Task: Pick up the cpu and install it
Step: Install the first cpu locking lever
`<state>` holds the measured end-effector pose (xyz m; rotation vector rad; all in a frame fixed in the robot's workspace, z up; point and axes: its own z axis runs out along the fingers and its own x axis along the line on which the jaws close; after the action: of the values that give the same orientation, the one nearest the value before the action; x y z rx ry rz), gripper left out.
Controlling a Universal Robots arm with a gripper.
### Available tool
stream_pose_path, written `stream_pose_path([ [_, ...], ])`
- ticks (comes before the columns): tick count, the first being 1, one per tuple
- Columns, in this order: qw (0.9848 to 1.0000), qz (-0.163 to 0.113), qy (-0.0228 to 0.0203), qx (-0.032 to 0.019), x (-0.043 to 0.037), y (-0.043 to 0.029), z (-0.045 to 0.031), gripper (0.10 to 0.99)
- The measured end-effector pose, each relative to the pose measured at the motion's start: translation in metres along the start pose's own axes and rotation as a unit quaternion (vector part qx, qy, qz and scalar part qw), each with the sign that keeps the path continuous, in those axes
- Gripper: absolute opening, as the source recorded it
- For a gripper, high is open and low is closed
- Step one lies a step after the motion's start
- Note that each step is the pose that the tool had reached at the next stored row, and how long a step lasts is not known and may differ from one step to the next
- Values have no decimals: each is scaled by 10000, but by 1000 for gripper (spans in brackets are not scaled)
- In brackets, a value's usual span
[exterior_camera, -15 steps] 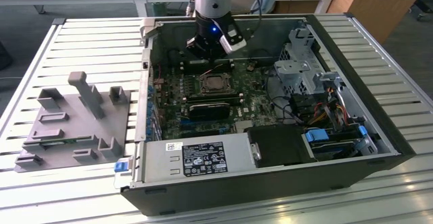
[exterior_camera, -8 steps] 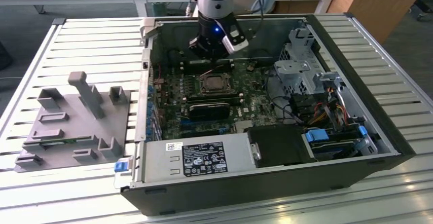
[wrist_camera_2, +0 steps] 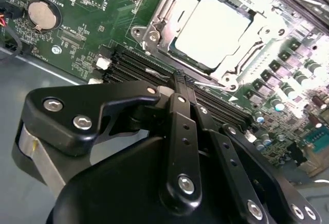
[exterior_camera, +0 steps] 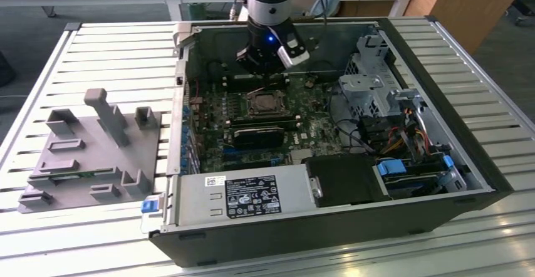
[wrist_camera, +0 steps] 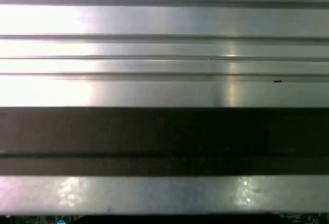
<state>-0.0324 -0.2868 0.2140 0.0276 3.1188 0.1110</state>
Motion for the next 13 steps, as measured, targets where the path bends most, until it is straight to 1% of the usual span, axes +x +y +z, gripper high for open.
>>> stream_pose_path([
  [13,10000,1,0,11,-67,16,114,106],
])
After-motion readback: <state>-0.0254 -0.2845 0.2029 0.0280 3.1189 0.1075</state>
